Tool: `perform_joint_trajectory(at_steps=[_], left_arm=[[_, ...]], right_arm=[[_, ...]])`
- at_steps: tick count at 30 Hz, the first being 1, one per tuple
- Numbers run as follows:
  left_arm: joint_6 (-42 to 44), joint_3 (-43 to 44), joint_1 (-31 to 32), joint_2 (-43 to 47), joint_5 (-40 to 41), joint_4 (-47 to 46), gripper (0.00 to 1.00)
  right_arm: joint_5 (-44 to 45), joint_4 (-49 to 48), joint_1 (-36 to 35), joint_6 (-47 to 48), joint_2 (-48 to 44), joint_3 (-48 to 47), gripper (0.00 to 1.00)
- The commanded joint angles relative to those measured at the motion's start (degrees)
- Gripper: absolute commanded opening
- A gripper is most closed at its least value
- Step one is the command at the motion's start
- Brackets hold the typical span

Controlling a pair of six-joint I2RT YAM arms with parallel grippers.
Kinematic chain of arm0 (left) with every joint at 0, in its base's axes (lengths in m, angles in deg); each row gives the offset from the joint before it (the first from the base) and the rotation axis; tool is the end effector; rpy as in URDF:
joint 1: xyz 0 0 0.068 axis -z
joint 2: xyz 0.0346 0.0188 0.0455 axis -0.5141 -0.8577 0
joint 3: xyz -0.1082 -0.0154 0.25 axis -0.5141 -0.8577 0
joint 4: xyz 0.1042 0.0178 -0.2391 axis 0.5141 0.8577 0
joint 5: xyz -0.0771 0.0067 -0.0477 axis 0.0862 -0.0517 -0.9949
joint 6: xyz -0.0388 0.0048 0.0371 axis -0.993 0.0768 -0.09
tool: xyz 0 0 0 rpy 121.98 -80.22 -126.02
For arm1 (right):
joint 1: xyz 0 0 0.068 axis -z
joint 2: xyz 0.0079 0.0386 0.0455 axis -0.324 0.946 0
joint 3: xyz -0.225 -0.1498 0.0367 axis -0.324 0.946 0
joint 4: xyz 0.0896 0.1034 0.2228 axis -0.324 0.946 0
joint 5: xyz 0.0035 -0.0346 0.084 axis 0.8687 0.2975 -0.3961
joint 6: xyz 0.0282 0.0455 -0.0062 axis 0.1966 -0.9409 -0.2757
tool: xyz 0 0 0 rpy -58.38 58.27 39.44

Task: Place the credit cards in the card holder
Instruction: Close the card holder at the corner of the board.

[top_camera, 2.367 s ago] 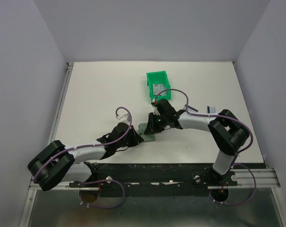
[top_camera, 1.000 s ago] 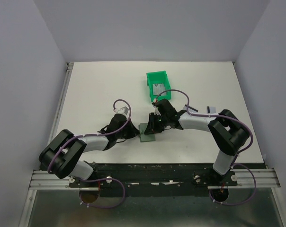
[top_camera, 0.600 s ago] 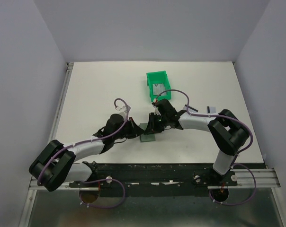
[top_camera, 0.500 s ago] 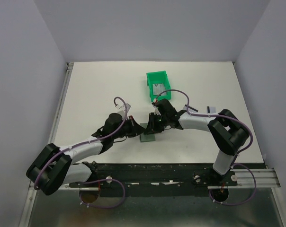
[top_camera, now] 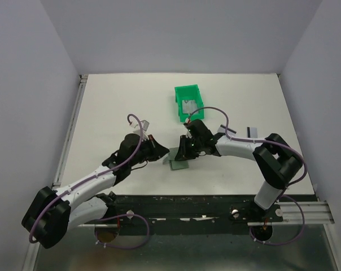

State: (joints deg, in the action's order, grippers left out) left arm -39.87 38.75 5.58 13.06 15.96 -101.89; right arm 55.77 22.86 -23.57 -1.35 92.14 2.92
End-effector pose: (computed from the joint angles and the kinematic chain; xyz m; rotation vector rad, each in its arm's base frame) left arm 0.1733 -0.1363 0.2148 -0.1289 2.1110 -1.1496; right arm 0.2479 0.2409 0.1516 -0.2134 2.6640 0.9113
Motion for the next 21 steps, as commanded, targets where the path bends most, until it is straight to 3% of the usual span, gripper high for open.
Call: perform_joint_trajectory(at_steps=[1, 7, 13, 21], left_arm=[[0.3, 0.4, 0.4, -4.7, 0.9, -0.4, 0.00], [0.3, 3.2, 1.2, -9.7, -0.7, -3.8, 0.00], [1.5, 6.8, 2.6, -14.3, -3.4, -5.8, 0.00], [1.6, 9.8, 5.0, -22.5, -6.0, -6.3, 0.00]], right_arm=[[6.4, 6.2, 0.0, 1.0, -6.5, 2.6, 0.36], [10.8, 8.6, 0.8, -0.1, -14.8, 3.2, 0.42], [16.1, 12.3, 2.8, 0.4, -16.6, 5.0, 0.42], [11.0, 9.5, 5.7, 2.3, -16.6, 9.5, 0.45]])
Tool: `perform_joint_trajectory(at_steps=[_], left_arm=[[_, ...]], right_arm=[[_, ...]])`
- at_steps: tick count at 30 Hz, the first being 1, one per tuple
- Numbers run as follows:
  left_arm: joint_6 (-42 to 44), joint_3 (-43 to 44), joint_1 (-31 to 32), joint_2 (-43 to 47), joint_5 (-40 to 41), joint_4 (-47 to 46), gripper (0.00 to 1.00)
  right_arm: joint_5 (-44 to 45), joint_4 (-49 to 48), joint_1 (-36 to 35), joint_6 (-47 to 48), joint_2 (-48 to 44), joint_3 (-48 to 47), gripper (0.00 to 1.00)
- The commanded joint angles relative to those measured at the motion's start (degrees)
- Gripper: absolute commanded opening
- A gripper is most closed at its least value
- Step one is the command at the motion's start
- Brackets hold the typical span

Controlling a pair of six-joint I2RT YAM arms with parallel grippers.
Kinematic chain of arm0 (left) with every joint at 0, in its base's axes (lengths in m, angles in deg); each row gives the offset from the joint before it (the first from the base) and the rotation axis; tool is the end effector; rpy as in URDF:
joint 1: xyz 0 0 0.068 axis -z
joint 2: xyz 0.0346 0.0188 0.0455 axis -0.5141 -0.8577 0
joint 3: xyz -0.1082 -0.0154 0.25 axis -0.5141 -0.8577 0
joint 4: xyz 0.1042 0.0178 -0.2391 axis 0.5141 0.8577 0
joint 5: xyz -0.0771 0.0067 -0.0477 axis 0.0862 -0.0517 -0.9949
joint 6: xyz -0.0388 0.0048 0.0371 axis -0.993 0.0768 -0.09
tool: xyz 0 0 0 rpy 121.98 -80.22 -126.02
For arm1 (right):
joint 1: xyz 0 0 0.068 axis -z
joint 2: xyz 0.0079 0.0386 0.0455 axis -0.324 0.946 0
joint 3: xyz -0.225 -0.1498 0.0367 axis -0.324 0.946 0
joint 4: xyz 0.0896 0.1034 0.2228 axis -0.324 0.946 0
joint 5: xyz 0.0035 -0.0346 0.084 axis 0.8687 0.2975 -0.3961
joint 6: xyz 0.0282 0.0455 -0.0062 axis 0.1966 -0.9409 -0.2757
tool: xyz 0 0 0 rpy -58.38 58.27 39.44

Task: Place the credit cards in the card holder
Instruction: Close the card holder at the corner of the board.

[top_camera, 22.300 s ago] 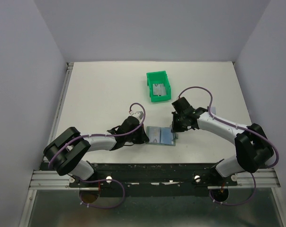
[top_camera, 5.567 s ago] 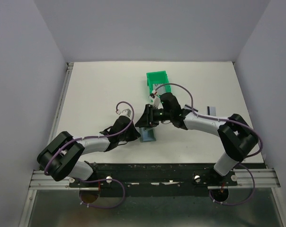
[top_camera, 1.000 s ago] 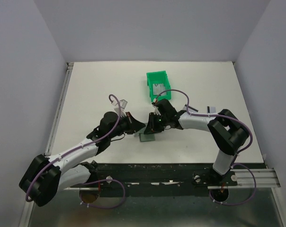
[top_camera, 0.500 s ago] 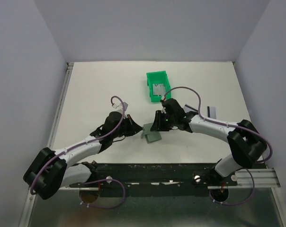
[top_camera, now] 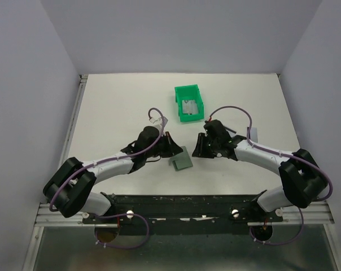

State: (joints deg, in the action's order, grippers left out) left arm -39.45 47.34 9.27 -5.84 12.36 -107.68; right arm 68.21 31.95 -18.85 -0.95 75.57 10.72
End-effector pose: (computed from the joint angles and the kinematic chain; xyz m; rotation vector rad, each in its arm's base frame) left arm 0.2066 -0.1859 0.1989 -0.0227 2.2274 -1.1967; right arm 0.2264 0.1787 0.1865 -0.0094 2.5881 0.6355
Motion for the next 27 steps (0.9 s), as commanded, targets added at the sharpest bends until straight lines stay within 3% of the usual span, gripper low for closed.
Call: perform_joint_trajectory(at_steps=[1, 12, 27], left_arm=[[1.2, 0.7, 1.4, -4.4, -2.5, -0.2, 0.00], [-1.2, -13.1, 1.9, -3.3, 2.2, -2.9, 0.00], [-1.7, -13.2, 1.9, -12.0, 1.1, -9.3, 0.00]], right_arm=[[-2.1, 0.2, 1.3, 2.5, 0.2, 1.7, 0.46], [-13.6, -6.4, 5.1, 7.1, 4.8, 2.7, 0.48], [-22.0, -12.9, 5.3, 6.7, 13.7, 1.6, 0.49]])
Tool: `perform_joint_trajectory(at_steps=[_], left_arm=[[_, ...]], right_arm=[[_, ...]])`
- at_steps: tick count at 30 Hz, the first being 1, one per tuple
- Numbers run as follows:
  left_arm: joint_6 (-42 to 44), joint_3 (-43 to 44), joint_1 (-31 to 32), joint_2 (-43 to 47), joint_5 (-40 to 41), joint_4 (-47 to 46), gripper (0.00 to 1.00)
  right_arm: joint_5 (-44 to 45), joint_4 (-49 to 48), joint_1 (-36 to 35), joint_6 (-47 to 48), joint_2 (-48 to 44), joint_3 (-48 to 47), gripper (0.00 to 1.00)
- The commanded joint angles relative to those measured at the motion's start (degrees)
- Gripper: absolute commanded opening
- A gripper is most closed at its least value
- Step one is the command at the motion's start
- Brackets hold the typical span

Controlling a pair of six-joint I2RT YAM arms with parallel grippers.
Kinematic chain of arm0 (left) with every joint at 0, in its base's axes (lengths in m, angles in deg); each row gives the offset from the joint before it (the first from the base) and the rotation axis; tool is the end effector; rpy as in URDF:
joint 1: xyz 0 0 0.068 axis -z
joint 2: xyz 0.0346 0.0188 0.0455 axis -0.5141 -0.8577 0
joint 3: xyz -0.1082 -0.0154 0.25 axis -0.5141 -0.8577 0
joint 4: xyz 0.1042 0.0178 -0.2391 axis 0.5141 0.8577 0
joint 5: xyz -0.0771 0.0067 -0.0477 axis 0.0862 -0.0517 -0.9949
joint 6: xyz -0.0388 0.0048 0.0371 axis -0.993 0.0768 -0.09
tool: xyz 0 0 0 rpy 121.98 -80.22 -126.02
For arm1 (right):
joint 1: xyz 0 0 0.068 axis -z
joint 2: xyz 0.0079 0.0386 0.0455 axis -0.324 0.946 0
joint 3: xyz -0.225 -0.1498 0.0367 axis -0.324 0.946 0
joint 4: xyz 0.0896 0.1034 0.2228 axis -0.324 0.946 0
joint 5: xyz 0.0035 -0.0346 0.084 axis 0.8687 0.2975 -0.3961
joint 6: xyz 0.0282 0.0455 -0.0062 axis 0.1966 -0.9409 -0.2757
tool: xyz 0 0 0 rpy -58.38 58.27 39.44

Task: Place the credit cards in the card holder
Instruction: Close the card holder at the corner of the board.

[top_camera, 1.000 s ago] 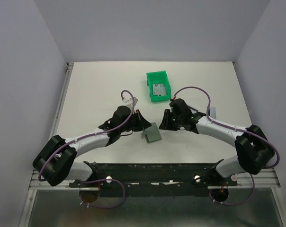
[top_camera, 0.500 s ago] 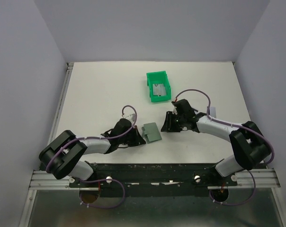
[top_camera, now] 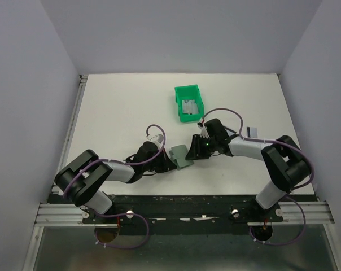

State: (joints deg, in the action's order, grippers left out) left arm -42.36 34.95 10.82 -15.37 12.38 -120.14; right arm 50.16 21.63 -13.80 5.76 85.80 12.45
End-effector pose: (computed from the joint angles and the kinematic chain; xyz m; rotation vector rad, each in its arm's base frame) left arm 0.1804 -0.1726 0.1172 -0.0863 2.4171 -1.1367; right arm 0.2493 0.1762 0.1423 -0.1878 2.6548 0.9167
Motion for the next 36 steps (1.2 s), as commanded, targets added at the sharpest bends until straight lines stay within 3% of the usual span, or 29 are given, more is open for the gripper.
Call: perform_joint_trajectory(at_steps=[1, 7, 12, 15, 31, 36], left_arm=[[1.3, -0.9, 0.3, -2.7, 1.0, 3.2, 0.00], [1.0, -1.4, 0.3, -3.5, 0.8, 2.1, 0.00], [0.9, -1.5, 0.3, -4.4, 0.7, 1.3, 0.00], [0.6, -1.6, 0.3, -4.7, 0.5, 1.0, 0.00], [0.3, -3.7, 0.3, -3.8, 0.6, 0.3, 0.00], [0.0, -4.8, 0.3, -2.7, 0.6, -0.1, 0.00]], right_arm=[[-4.6, -4.8, 0.3, -0.5, 4.2, 0.1, 0.49], [-8.2, -11.7, 0.3, -3.3, 7.7, 2.1, 0.43], [-9.6, -14.8, 0.4, -4.4, 6.9, 3.4, 0.14], [-9.4, -14.8, 0.5, -3.7, 4.7, 4.1, 0.01], [-4.3, 0.5, 0.3, 1.6, -15.7, 6.7, 0.00], [3.6, 7.9, 0.4, 3.7, -23.3, 7.5, 0.00]])
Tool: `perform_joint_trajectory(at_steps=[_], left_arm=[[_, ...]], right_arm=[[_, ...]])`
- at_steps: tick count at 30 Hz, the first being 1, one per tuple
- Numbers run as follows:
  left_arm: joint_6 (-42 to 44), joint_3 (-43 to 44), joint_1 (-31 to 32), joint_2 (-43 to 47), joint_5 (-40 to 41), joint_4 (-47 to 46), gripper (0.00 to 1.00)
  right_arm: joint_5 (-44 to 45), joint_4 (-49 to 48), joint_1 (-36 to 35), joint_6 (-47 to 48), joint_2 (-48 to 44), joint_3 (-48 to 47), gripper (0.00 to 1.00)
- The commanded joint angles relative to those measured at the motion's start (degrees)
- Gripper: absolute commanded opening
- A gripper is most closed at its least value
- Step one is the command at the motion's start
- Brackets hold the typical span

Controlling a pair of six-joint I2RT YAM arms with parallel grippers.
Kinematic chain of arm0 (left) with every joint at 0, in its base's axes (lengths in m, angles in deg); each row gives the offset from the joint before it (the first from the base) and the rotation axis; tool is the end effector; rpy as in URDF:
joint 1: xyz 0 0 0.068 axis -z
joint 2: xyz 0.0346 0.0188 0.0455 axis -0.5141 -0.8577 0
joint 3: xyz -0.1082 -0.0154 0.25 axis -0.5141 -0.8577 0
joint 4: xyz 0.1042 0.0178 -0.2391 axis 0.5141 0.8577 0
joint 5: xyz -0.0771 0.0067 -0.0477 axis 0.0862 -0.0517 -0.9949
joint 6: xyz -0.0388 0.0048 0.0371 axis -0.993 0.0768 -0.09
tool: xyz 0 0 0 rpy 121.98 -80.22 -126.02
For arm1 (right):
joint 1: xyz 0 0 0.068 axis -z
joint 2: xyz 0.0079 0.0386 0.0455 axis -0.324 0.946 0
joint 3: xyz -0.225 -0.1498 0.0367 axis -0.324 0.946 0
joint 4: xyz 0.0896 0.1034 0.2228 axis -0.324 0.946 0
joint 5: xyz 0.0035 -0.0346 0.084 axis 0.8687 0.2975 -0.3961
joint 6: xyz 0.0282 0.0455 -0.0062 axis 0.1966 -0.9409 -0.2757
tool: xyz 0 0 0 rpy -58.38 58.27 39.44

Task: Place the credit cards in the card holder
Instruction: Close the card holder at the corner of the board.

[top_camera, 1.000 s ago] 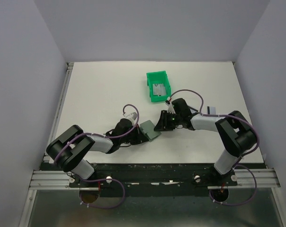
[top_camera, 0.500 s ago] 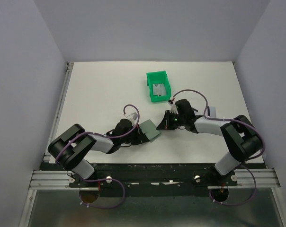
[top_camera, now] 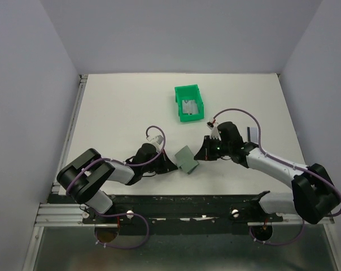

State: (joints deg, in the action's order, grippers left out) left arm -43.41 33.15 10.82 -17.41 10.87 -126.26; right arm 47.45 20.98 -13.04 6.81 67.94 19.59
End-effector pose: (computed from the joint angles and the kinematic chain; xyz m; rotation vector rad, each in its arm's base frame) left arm 0.1783 -0.1719 0.1113 -0.0821 2.3895 -1.1955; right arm 0.2149 0.1518 0.1902 -0.2612 2.4424 1.0344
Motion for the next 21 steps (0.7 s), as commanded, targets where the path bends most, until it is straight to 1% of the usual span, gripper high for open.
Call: perform_joint_trajectory(at_steps=[1, 4, 8, 13, 18, 21], left_arm=[[1.0, -3.1, 0.3, -0.5, 2.2, 6.1, 0.00], [1.2, -3.0, 0.3, -0.5, 1.9, 6.2, 0.00], [1.0, -2.7, 0.3, 0.1, 2.0, 6.4, 0.00], [1.1, -3.1, 0.3, 2.6, 3.0, 8.1, 0.00], [1.7, -2.8, 0.3, 6.5, 4.5, 11.8, 0.00], [2.2, -2.8, 0.3, 8.5, 5.3, 13.9, 0.00]], right_arm=[[8.3, 10.4, -0.4, 3.3, -6.9, -0.1, 0.00], [13.9, 16.8, -0.4, 5.7, -10.9, -2.9, 0.00], [20.9, 24.3, -0.4, 7.9, -12.8, -7.1, 0.00], [31.1, 29.0, -2.2, 9.1, -11.1, -8.8, 0.00], [42.1, 31.6, -10.0, 8.1, -5.3, -11.5, 0.00], [46.9, 33.7, -14.6, 7.0, -1.1, -14.1, 0.00]])
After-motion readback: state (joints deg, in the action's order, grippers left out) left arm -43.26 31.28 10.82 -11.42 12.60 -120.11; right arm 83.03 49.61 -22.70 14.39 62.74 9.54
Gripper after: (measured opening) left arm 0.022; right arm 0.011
